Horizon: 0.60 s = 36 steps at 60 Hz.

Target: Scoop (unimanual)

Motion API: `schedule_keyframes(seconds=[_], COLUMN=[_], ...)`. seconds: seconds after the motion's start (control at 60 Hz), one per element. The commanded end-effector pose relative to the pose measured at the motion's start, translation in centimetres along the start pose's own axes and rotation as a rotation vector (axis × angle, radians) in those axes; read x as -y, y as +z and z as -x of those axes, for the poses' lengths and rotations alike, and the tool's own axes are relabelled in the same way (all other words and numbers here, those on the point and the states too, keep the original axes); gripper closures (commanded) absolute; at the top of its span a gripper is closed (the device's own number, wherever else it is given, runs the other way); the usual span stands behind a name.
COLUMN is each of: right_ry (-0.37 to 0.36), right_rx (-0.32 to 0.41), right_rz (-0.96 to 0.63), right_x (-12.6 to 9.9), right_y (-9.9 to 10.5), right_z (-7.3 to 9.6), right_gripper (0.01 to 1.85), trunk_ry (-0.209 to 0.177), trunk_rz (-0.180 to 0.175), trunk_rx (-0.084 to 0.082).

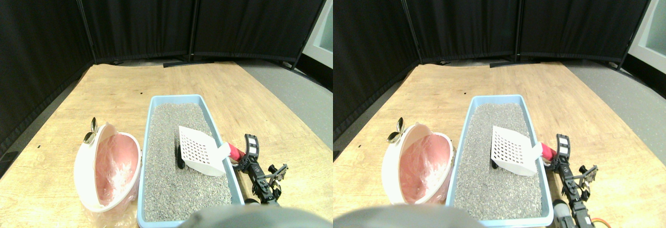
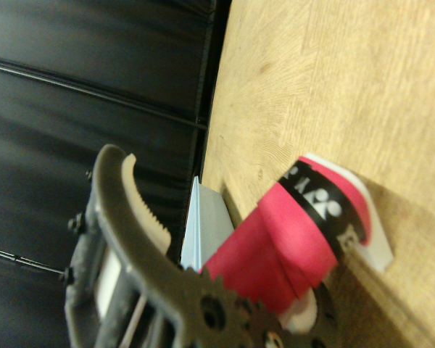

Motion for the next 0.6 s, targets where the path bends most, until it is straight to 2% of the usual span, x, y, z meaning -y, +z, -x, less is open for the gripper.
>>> schedule_keyframes(seconds=[0.017, 0.167, 0.333, 0.6], right_ry=[-0.006, -0.008, -0.054, -0.05], right_rx=[0.028, 0.02, -0.004, -0.05], right_rz=[0.003, 0.0, 0.0, 0.011], right_x=[-0.3, -0.4, -0.6, -1.1], right_y=[0.3, 0.2, -0.1, -1.0], right_z=[-0.7, -1.2, -1.8, -2.1], right_gripper=[0.83, 0.84, 0.83, 0.84], trunk_ry=[0.022, 0.024, 0.027, 0.038], trunk_rz=[0.031, 0.035, 0.041, 0.048], trunk_rx=[-0.019, -0.018, -0.022, -0.027])
